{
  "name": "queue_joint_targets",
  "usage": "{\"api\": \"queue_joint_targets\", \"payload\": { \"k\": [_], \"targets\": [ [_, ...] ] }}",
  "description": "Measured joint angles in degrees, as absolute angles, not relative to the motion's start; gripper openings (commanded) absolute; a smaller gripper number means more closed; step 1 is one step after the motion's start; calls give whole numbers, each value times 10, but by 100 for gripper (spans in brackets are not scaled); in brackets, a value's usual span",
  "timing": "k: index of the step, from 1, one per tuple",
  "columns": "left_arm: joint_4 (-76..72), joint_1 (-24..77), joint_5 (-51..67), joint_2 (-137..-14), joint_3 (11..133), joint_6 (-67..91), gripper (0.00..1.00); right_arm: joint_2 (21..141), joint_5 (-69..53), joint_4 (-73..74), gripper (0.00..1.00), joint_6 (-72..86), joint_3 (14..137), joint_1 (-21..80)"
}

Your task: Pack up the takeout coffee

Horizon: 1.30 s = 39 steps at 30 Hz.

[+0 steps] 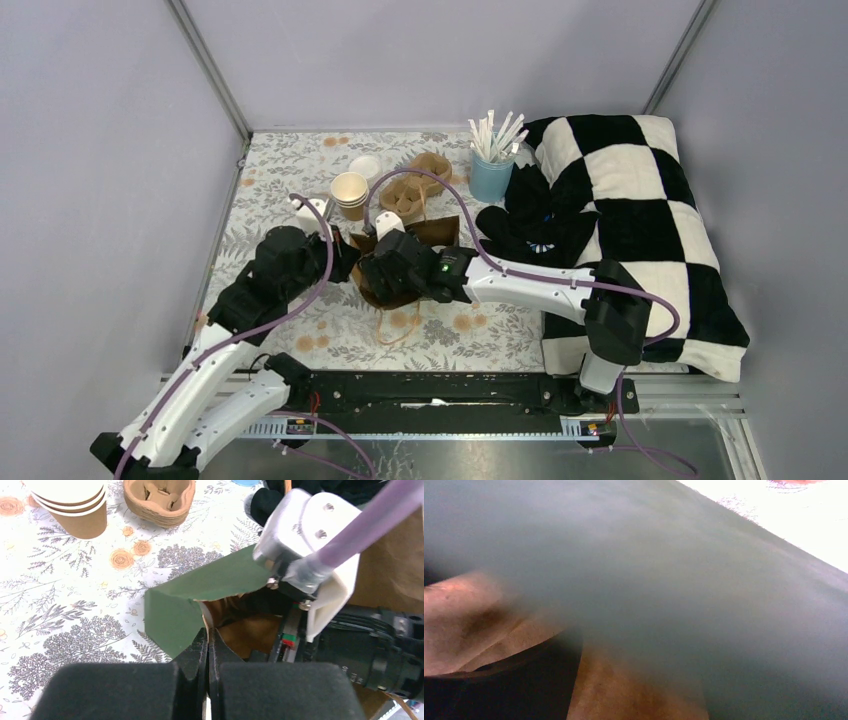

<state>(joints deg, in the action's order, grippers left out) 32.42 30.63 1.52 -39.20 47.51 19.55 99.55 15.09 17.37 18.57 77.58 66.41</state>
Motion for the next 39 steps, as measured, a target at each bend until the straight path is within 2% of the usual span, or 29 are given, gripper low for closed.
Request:
{"api": "queue_joint_targets", "payload": {
  "k": [10,22,26,29,39],
  "targets": [
    [298,306,4,-315,416,227,0,976,226,142,82,191,766,666],
    [283,306,37,-316,406,239,0,993,229,94,82,242,770,666],
    [286,305,38,-310,406,238,0,1031,231,87,74,248,783,664],
    [293,302,33,-308,404,237,0,1050,243,85,63,250,795,664],
    [290,303,37,-303,404,238,0,1052,302,100,57,251,805,664]
  ]
}}
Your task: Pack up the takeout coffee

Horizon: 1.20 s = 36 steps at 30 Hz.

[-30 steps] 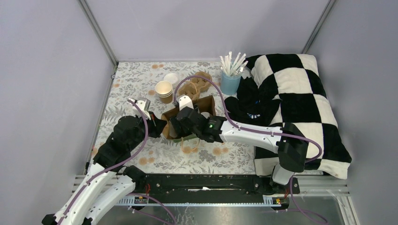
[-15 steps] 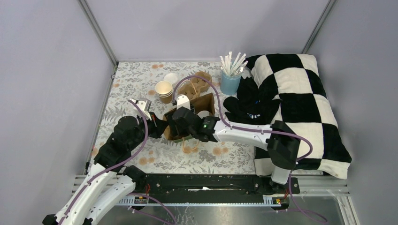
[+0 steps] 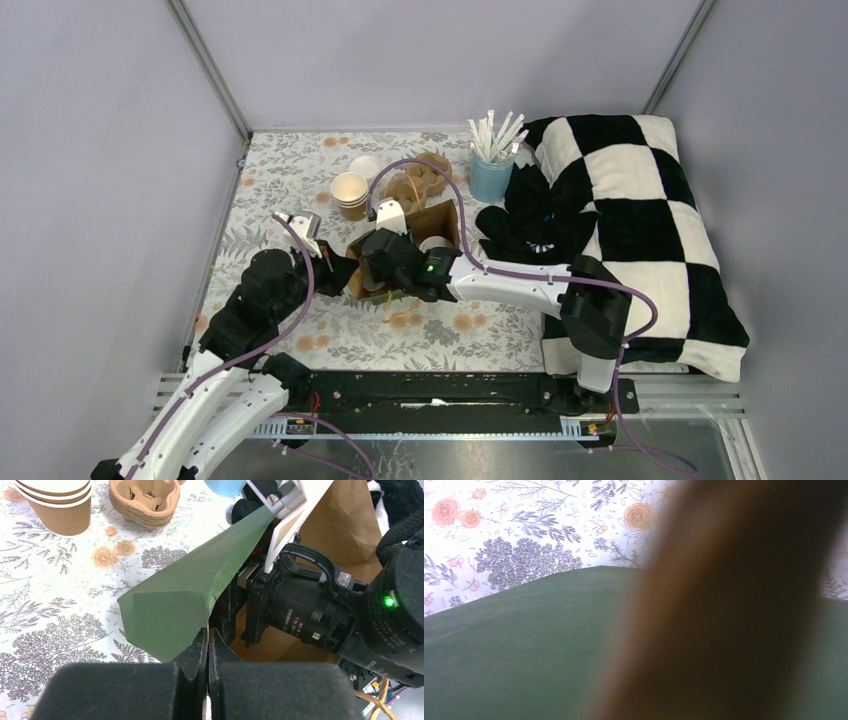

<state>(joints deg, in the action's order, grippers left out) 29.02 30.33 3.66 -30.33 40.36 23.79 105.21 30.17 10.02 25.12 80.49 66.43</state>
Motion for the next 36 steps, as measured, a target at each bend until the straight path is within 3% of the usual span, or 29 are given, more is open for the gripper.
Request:
{"api": "queue_joint_targets", "payload": {
  "k": [17,20,24,29,36],
  "targets": [
    [290,304,28,-306,404,238,0,979,361,153,57,249,758,648],
    [290,304,28,-308,404,238,0,967,330,111,51,235,728,642],
    [290,304,28,-310,404,238,0,968,301,90,29,227,725,636],
    [290,304,27,-310,404,237,0,968,308,90,45,229,725,632],
    [287,304,27,-315,404,234,0,966,336,125,43,232,730,626]
  ]
}}
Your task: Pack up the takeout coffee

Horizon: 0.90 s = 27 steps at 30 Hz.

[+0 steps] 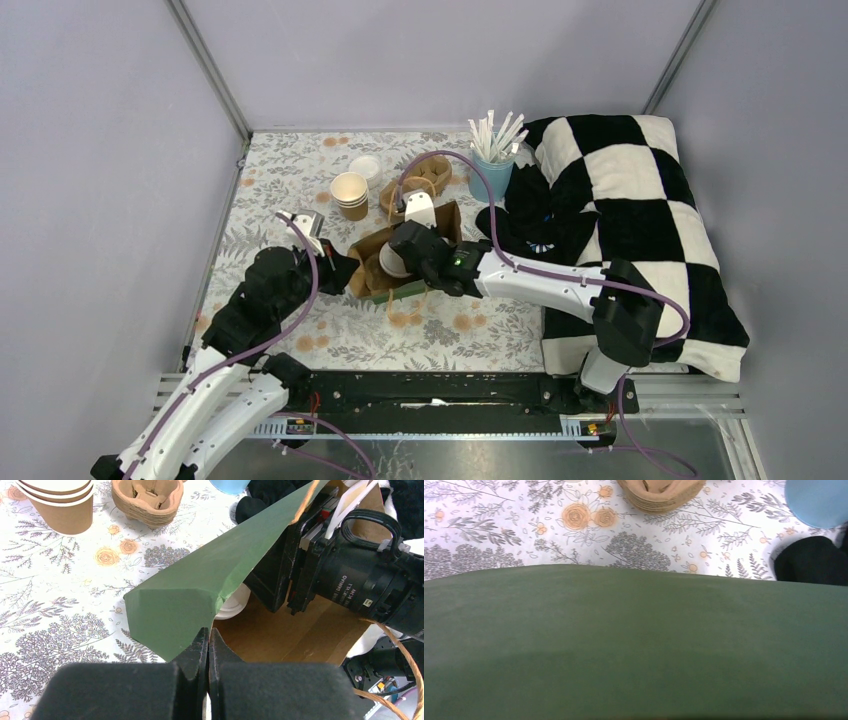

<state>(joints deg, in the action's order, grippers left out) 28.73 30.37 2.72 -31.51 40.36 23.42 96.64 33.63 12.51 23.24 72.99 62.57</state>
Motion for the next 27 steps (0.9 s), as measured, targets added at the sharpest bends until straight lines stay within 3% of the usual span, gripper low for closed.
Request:
{"api": "queue_joint_targets", "payload": {
  "k": [14,20,25,27],
  "targets": [
    [273,304,28,-328,404,225,0,986,295,110,49,200,748,620],
    [269,304,28,-330,404,225,0,1016,246,88,59,192,766,620],
    [269,304,28,-330,404,222,0,1016,239,90,59,180,766,620],
    [269,304,28,-330,404,220,0,1016,239,91,55,176,767,620]
  ]
}}
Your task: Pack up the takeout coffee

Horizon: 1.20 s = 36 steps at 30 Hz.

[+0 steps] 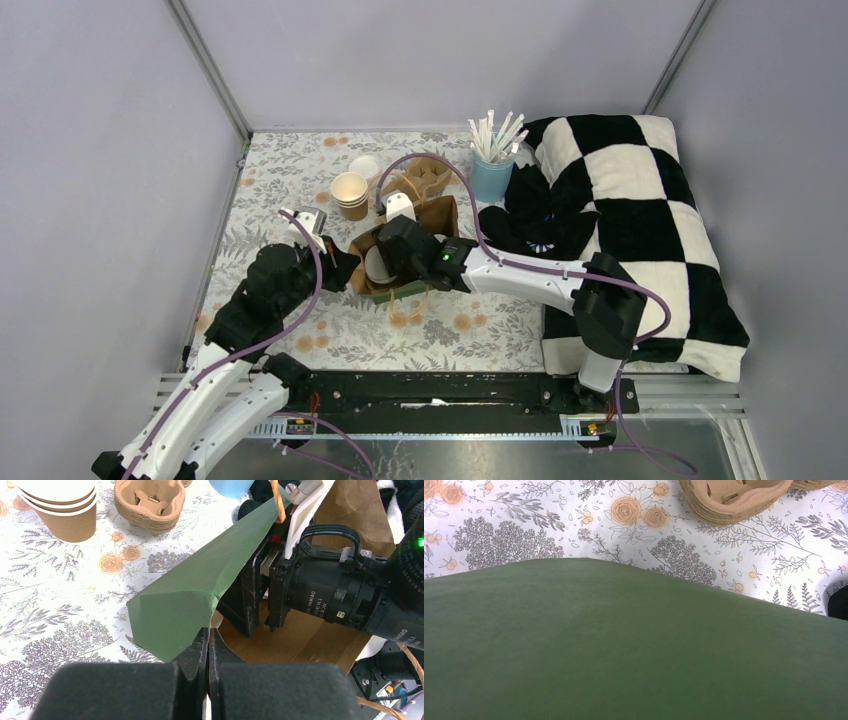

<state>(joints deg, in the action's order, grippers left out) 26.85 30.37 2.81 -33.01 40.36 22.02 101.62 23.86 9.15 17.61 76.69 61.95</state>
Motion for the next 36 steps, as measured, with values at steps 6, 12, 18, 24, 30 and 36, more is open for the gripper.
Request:
{"api": "queue_joint_targets", "payload": {
  "k": [6,12,18,24,30,36],
  "targets": [
    [268,304,28,-330,404,214,0,1006,229,110,35,178,771,619],
    [264,304,29,-331,404,209,0,1002,214,113,22,191,767,617],
    [264,304,30,-331,403,208,0,994,213,108,8,192,757,616],
    [258,304,33,-331,398,208,0,985,199,95,0,191,748,615],
    [256,304,33,-331,398,208,0,970,185,67,0,191,747,615],
    [256,304,33,-331,398,208,0,965,173,39,0,198,737,609]
  ]
}}
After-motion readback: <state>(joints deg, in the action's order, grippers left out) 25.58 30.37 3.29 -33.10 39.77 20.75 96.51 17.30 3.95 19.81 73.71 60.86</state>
